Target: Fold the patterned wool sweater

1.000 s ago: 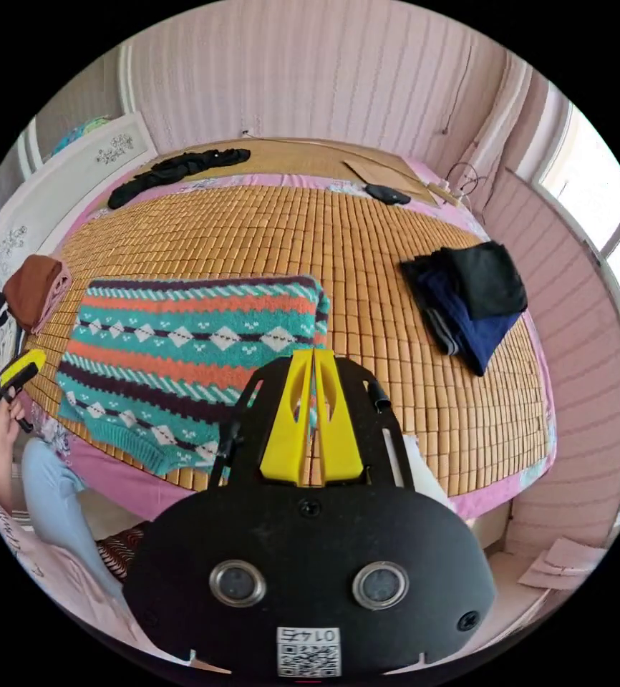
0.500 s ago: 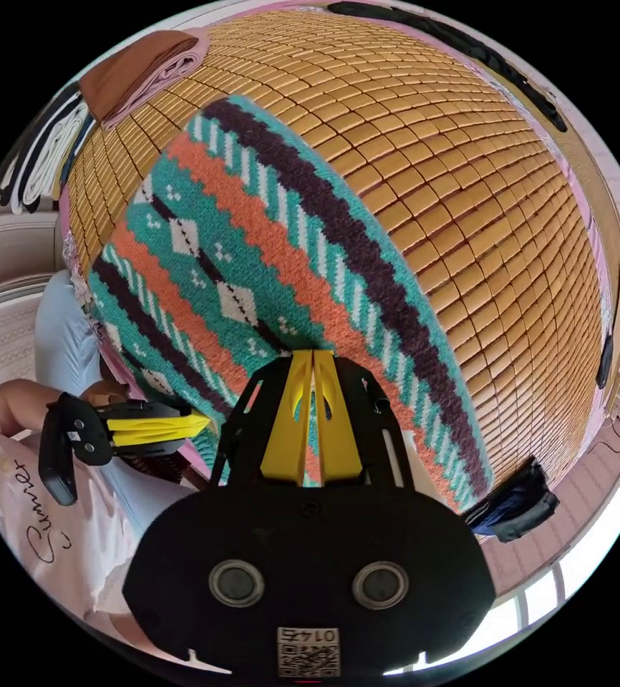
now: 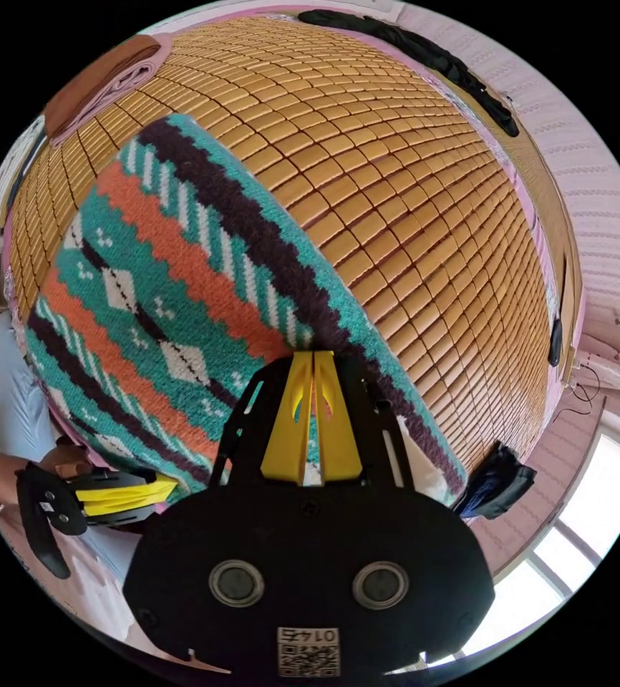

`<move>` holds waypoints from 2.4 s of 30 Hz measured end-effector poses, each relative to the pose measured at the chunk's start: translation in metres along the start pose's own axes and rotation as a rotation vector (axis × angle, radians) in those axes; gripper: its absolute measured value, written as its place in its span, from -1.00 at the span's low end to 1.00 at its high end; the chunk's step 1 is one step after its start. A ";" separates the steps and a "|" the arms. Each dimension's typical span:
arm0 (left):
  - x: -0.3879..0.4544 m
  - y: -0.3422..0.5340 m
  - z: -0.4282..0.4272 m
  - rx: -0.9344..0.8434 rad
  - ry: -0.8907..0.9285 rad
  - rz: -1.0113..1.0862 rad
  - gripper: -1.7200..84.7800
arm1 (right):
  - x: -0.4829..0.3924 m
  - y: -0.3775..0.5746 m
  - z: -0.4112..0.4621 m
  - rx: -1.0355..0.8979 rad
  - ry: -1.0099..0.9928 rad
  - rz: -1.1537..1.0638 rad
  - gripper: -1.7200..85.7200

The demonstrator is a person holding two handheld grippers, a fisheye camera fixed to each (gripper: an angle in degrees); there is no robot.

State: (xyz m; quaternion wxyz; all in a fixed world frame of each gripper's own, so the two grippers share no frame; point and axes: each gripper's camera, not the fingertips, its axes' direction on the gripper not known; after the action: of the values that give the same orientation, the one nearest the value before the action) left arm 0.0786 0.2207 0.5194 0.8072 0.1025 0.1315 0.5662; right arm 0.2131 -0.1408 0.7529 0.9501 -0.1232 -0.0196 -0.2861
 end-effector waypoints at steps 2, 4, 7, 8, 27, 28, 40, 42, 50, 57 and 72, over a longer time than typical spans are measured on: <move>0.005 -0.001 -0.002 0.000 -0.009 0.001 -0.98 | -0.010 -0.002 0.004 -0.011 0.059 0.001 -0.97; 0.009 -0.003 -0.004 -0.008 -0.018 0.001 -0.98 | -0.013 -0.001 0.008 -0.015 0.081 0.002 -0.97; 0.018 -0.007 -0.007 -0.027 -0.043 0.022 -0.98 | -0.007 0.015 0.006 0.037 0.054 0.057 -0.97; 0.026 -0.009 -0.008 -0.034 -0.074 0.064 -0.98 | -0.004 0.031 0.001 0.091 0.030 0.107 -0.98; 0.116 -0.089 -0.071 0.025 -0.006 0.234 -0.73 | 0.070 0.408 0.111 0.289 -0.449 0.940 -0.86; 0.129 -0.095 -0.065 0.006 -0.020 0.272 -0.68 | 0.073 0.413 0.114 0.298 -0.482 0.946 -0.87; 0.190 -0.092 -0.051 -0.128 -0.071 0.412 -0.66 | 0.072 0.516 0.066 0.625 -0.889 0.691 -0.94; 0.190 -0.071 -0.067 -0.129 -0.089 0.402 -0.74 | 0.051 0.524 0.052 0.620 -0.883 0.625 -0.93; 0.164 0.048 -0.152 -0.069 -0.091 0.241 -0.82 | 0.032 0.603 0.047 0.730 -0.879 0.681 -0.69; 0.122 0.096 -0.194 -0.008 -0.043 0.069 -0.82 | 0.064 0.653 0.115 0.717 -1.034 1.076 -0.39; 0.018 0.173 -0.259 0.032 0.166 -0.080 -0.82 | 0.075 0.644 0.072 0.543 -1.141 0.798 -0.79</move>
State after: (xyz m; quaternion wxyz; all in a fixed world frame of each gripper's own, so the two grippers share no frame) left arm -0.1537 0.2999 0.3278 0.8138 0.0627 0.2109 0.5379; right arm 0.6312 0.3556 0.6874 0.8211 -0.0111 -0.5331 0.2036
